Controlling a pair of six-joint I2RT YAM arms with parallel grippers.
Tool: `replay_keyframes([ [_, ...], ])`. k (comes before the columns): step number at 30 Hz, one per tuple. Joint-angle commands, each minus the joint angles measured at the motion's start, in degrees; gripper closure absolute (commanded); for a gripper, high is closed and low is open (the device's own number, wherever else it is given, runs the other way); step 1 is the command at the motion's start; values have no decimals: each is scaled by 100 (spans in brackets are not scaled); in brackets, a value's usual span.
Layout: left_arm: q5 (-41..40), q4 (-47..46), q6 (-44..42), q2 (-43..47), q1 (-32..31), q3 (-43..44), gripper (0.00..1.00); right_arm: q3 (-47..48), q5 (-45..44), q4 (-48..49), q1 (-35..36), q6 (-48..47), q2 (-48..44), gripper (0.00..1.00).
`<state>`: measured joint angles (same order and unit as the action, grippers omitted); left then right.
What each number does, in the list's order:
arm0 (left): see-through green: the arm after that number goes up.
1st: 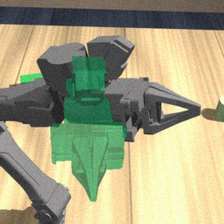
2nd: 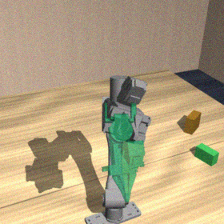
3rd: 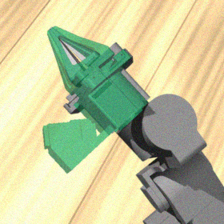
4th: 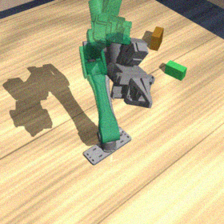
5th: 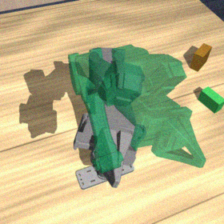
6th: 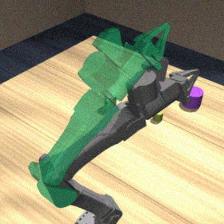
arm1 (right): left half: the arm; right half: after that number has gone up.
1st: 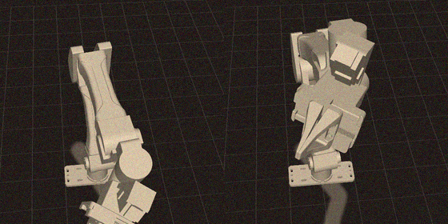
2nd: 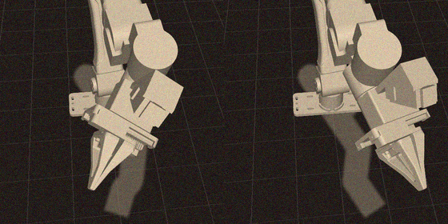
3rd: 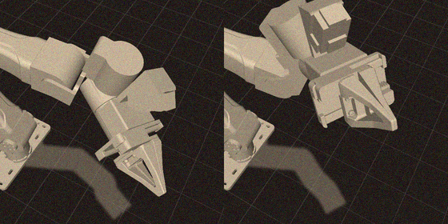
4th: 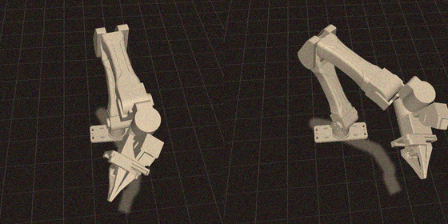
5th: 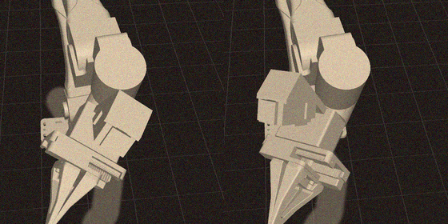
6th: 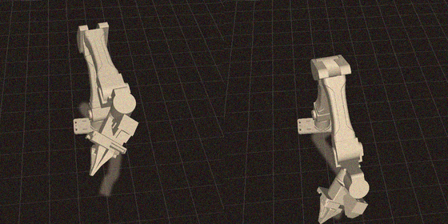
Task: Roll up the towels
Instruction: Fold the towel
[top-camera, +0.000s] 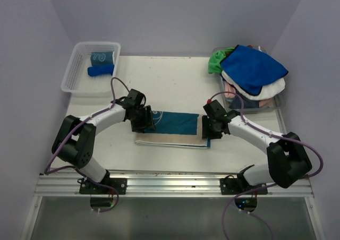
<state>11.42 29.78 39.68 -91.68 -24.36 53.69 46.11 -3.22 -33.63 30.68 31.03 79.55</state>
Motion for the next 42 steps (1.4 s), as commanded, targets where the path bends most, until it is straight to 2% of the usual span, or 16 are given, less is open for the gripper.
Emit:
replay_keyframes([
  [1, -87, 19, -154, 98, 54, 142, 35, -154, 146, 146, -9, 272, 78, 58],
  [3, -61, -16, -119, 80, 54, 133, 35, -207, 129, 207, -9, 316, 96, 60],
  [6, -52, -34, -110, 54, 63, 150, 36, -242, 129, 277, -18, 343, 131, 67],
  [11, -61, -42, -92, 36, 63, 168, 36, -304, 208, 365, -9, 351, 333, 68],
  [13, -78, -25, -83, 45, 63, 159, 36, -339, 199, 427, -18, 386, 298, 77],
  [15, -87, -16, -92, 54, 63, 177, 36, -331, 121, 384, -18, 395, 228, 92],
  [17, -105, 28, -101, 62, 72, 220, 36, -295, -11, 304, -9, 422, 53, 100],
  [26, -193, 98, -171, 36, 221, 212, 36, -137, -381, -249, -9, 395, -387, 100],
  [29, -158, 63, -189, 27, 256, 177, 36, -330, -372, -189, -18, 413, -344, 96],
  [37, -70, -34, -198, -87, 256, 124, 36, -471, -310, 5, -9, 475, -159, 92],
  [40, -61, -42, -198, -96, 256, 133, 36, -392, -328, -12, -9, 457, -159, 89],
  [42, -61, -51, -198, -96, 256, 115, 36, -366, -337, -30, -18, 448, -150, 82],
])
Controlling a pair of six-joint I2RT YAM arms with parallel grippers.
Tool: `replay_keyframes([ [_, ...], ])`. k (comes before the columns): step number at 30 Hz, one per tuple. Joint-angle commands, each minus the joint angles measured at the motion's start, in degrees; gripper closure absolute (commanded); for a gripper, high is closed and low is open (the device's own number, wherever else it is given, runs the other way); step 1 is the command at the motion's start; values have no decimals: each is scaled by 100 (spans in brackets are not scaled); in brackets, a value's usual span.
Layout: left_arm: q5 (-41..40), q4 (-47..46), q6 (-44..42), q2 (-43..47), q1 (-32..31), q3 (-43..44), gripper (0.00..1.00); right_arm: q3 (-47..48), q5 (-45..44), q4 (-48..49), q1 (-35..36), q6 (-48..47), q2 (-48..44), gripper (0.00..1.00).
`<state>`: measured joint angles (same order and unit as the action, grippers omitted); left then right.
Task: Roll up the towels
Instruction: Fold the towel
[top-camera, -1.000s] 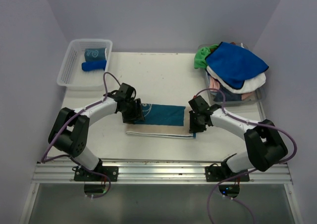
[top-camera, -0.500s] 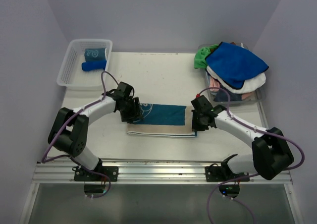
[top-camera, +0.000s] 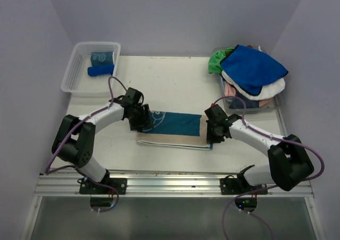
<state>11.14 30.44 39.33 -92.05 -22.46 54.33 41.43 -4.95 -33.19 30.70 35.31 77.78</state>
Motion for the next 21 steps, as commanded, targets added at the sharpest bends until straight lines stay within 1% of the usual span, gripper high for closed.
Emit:
replay_keyframes([
  [1, -33, -117, -163, -59, 66, 61, 36, 111, -164, -82, -11, 11, 27, 80],
  [4, -33, -126, -163, -67, 66, 52, 36, 129, -164, -91, -20, 20, 9, 79],
  [6, -15, -134, -163, -67, 66, 43, 36, 120, -190, -100, -20, 28, -26, 87],
  [8, -6, -134, -171, -76, 66, 52, 36, 120, -208, -117, -20, 29, -35, 100],
  [13, 3, -143, -180, -94, 66, 52, 36, 172, -304, -240, -11, 55, -148, 100],
  [14, -6, -143, -172, -102, 66, 52, 36, 199, -348, -267, -11, 72, -192, 96],
  [16, -15, -152, -180, -102, 66, 69, 36, 216, -384, -311, -11, 55, -298, 81],
  [17, -15, -161, -180, -103, 75, 61, 36, 242, -410, -337, -11, 46, -307, 76],
  [19, 3, -161, -180, -138, 66, 69, 36, 260, -410, -364, -11, 20, -290, 77],
  [20, 11, -169, -180, -138, 66, 78, 36, 252, -402, -338, -11, 20, -263, 88],
  [21, 11, -170, -180, -146, 66, 69, 36, 234, -349, -320, -11, 11, -237, 93],
])
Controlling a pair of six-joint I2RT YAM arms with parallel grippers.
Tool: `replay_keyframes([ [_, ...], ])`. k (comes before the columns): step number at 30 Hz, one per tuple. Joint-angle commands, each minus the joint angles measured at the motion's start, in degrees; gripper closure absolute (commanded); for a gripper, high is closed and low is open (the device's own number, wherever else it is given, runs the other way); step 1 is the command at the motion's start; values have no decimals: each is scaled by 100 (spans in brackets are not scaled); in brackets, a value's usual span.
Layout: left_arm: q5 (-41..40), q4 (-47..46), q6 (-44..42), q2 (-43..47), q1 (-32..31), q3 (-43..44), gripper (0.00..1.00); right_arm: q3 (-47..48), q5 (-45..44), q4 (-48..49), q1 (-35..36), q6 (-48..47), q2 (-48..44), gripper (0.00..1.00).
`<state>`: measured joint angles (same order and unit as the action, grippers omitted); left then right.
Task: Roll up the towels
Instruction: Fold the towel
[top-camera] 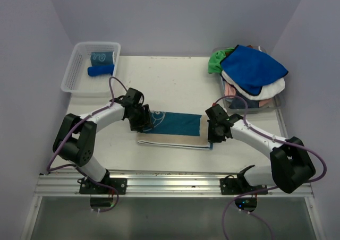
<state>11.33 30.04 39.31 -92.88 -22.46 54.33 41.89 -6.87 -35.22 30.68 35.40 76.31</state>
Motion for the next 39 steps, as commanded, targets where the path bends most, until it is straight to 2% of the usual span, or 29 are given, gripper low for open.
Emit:
replay_keyframes([
  [1, -8, -130, -187, -72, 66, 78, 36, 188, -148, -90, -9, 11, -73, 99],
  [11, -17, -122, -178, -63, 66, 96, 36, 144, -156, -55, -9, 46, -196, 100],
  [12, -17, -130, -178, -72, 66, 96, 36, 144, -156, -55, -9, 55, -196, 96],
  [14, -17, -130, -178, -81, 66, 104, 36, 135, -139, -38, -9, 73, -161, 73],
  [16, -17, -130, -187, -72, 66, 96, 36, 135, -86, 6, -18, 99, -134, 65],
  [19, -17, -130, -178, -81, 66, 96, 36, 135, -25, 94, -9, 116, -64, 63],
  [22, -8, -139, -178, -99, 75, 104, 36, 118, 54, 182, -9, 134, 24, 68],
  [23, -8, -148, -178, -107, 66, 96, 36, 109, 63, 200, -18, 125, 67, 76],
  [25, -8, -148, -187, -107, 66, 104, 36, 91, 81, 226, -9, 134, 68, 84],
  [34, 18, -157, -204, -99, 66, 105, 36, 74, 186, 297, -9, 117, 182, 82],
  [36, 18, -157, -204, -107, 66, 113, 36, 74, 204, 297, -9, 116, 182, 89],
  [37, 18, -165, -196, -107, 66, 113, 36, 74, 204, 297, -9, 108, 182, 100],
  [39, 18, -165, -196, -107, 66, 113, 36, 74, 169, 288, -9, 134, 147, 100],
])
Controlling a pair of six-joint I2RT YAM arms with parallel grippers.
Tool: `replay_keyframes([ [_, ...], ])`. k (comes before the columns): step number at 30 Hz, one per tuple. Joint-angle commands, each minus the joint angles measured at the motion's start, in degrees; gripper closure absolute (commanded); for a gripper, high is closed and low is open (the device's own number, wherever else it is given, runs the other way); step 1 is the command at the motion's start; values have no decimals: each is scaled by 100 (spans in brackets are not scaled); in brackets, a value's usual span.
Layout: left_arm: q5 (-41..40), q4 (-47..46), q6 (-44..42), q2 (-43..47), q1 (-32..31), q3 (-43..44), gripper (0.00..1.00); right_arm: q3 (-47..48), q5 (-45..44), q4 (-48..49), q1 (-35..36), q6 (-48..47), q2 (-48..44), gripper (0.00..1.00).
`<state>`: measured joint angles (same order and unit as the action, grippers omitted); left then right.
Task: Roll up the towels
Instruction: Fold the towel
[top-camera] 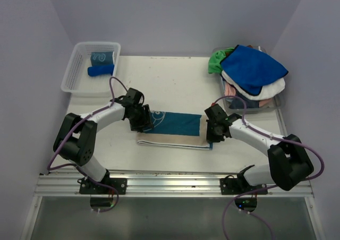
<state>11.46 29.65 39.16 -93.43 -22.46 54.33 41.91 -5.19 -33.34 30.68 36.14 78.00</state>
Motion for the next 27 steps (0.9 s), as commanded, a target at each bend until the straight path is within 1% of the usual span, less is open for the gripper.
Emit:
replay_keyframes([
  [1, 5, -126, -180, -53, 66, 122, 36, 72, -8, 100, -18, 68, -82, 100],
  [12, -39, -73, -172, -18, 75, 183, 36, 142, -447, -436, -9, 121, -795, 100],
  [20, -65, -56, -189, -18, 84, 201, 36, -279, -474, -419, -9, 376, -540, 100],
  [26, -39, -30, -163, 0, 75, 245, 36, -333, -500, -585, -9, 438, -522, 100],
  [27, -30, -12, -163, 17, 75, 306, 36, -280, -622, -647, -9, 377, -583, 87],
])
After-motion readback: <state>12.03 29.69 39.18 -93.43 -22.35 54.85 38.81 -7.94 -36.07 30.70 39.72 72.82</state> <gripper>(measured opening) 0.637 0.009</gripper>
